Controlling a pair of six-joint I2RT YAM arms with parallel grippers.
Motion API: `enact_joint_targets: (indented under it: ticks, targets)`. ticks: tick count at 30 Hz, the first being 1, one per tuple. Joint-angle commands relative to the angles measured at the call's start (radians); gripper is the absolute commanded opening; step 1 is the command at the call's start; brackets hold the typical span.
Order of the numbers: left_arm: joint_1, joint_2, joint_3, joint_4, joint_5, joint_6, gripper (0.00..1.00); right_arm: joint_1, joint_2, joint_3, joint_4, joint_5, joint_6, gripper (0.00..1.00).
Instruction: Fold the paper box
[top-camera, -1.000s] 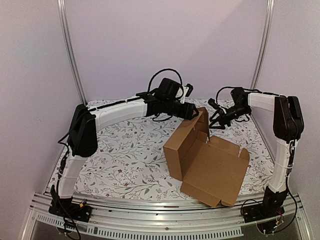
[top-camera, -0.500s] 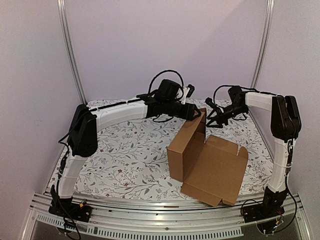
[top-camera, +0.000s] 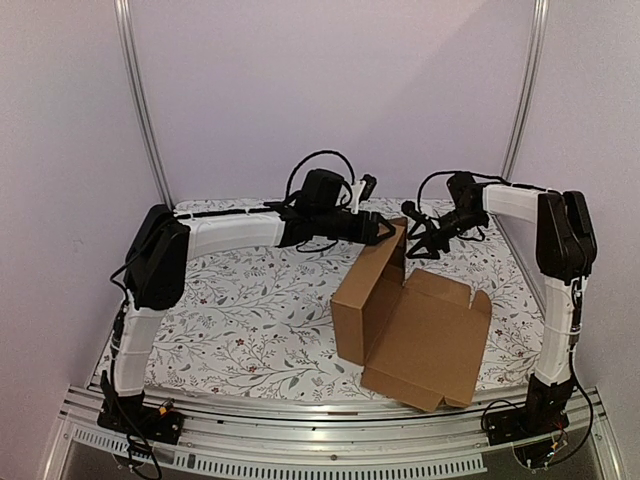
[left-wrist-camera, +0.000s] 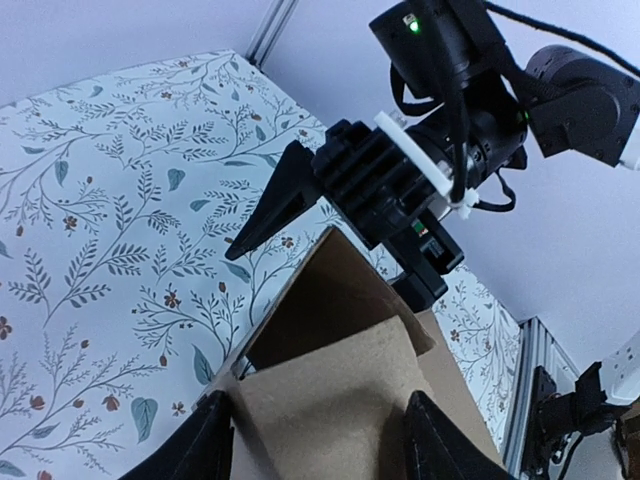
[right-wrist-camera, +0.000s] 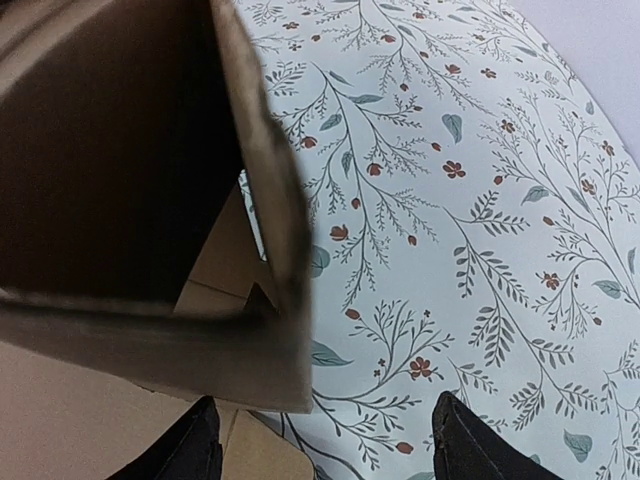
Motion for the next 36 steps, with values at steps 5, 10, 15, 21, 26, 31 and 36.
enact_joint_targets:
  ticks: [5,10,15,21,26,31,36]
  targets:
    - [0.061,-0.019,-0.144,0.229,0.187,-0.113,0.58,0.042,0.043,0.055,-0.046,0.009,-0.142,0.73]
    - [0.078,-0.043,-0.2,0.289,0.188,-0.142,0.57,0.078,0.049,0.121,-0.114,-0.009,-0.147,0.72]
    - [0.106,-0.133,-0.358,0.365,0.173,-0.143,0.57,0.136,0.059,0.129,-0.119,0.047,-0.136,0.71]
    - [0.129,-0.222,-0.508,0.391,0.18,-0.114,0.57,0.176,0.06,0.149,-0.108,0.01,-0.029,0.69]
    - [0.158,-0.275,-0.631,0.488,0.205,-0.143,0.57,0.238,0.062,0.117,-0.102,0.022,-0.01,0.72]
    - [0.173,-0.304,-0.687,0.519,0.206,-0.157,0.57,0.254,0.099,0.146,-0.099,-0.002,0.037,0.73]
    - [0.178,-0.306,-0.679,0.499,0.229,-0.152,0.57,0.241,0.135,0.177,-0.078,-0.016,0.08,0.72]
